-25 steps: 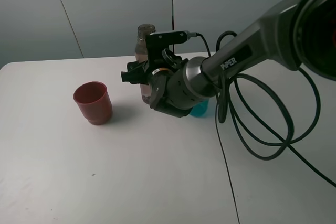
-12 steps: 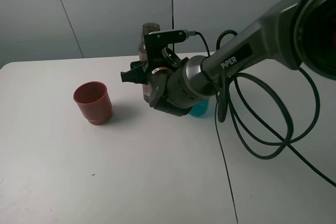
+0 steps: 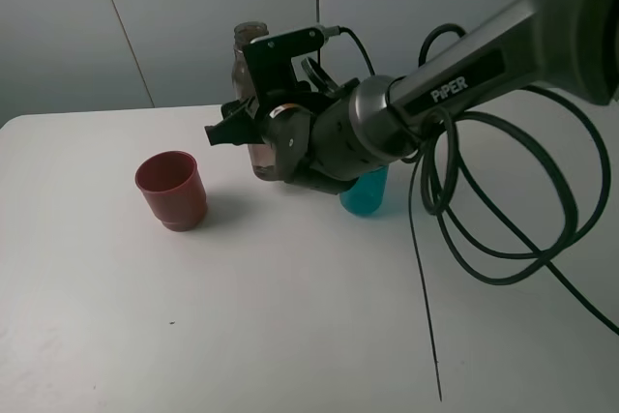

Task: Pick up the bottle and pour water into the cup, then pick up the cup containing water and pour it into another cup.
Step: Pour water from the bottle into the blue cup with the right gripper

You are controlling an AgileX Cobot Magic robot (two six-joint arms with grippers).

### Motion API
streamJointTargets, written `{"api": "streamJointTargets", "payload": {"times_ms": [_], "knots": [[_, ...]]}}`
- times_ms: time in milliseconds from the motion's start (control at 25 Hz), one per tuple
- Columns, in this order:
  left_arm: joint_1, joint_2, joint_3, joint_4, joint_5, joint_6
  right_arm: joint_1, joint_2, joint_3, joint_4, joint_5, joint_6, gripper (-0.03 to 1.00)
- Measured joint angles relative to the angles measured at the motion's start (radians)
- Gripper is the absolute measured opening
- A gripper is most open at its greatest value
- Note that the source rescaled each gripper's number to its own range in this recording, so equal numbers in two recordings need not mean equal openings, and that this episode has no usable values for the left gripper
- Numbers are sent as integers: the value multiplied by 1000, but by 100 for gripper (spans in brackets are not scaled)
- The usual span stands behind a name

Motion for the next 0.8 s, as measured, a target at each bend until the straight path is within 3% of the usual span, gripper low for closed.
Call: {"api": "streamJointTargets", "payload": {"times_ms": [120,400,520,800], "knots": [[0,0,0,0,0,0,-1,-83,0,-27,86,-45,4],[0,0,0,0,0,0,-15,-277,0,-192,461,-47,4],[0,0,0,0,0,0,-61,-349,0,-362,623,110,4],[0,0,0,0,0,0,-227,-511,0,-920,866,589,4]]}}
